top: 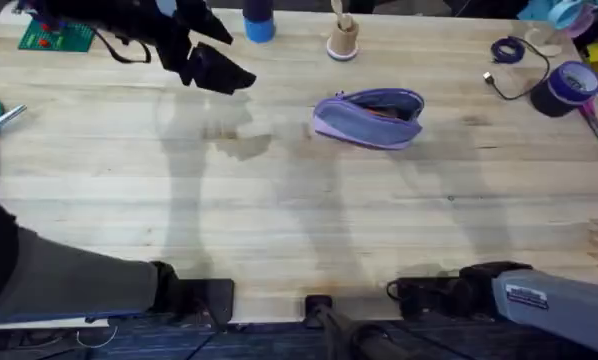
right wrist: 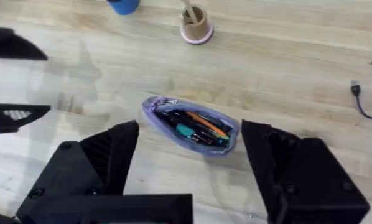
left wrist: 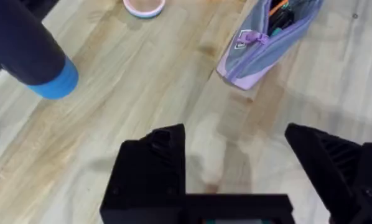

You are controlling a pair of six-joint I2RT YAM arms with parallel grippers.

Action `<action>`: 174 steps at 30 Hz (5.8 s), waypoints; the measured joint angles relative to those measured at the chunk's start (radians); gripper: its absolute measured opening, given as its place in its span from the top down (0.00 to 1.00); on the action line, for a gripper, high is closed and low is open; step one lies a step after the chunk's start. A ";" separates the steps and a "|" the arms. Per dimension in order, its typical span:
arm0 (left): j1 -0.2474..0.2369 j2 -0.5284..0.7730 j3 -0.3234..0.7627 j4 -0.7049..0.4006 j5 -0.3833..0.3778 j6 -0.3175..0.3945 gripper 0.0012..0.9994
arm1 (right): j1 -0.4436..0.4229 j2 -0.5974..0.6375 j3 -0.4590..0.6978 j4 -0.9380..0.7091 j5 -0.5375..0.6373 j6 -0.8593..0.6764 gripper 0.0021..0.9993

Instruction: Unzip the bag, pick up the pens from the table one at a time and place them inside, then zip the bag closed.

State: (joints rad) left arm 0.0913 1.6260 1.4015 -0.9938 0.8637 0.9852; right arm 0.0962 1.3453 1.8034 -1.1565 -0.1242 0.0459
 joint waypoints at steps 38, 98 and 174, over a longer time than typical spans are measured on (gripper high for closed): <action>0.000 0.000 -0.040 0.085 0.046 0.004 0.01 | 0.132 0.287 0.000 0.068 -0.132 0.123 0.00; 0.000 0.000 -0.040 0.081 0.046 0.006 0.01 | 0.317 0.719 0.000 0.074 0.055 0.377 0.41; -0.001 0.012 -0.095 0.117 0.132 0.213 0.00 | 0.328 0.588 0.000 0.052 0.035 0.346 0.97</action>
State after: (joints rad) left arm 0.0900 1.6383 1.3068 -0.8767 0.9954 1.1981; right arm 0.4240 1.9331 1.8034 -1.1049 -0.0887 0.3922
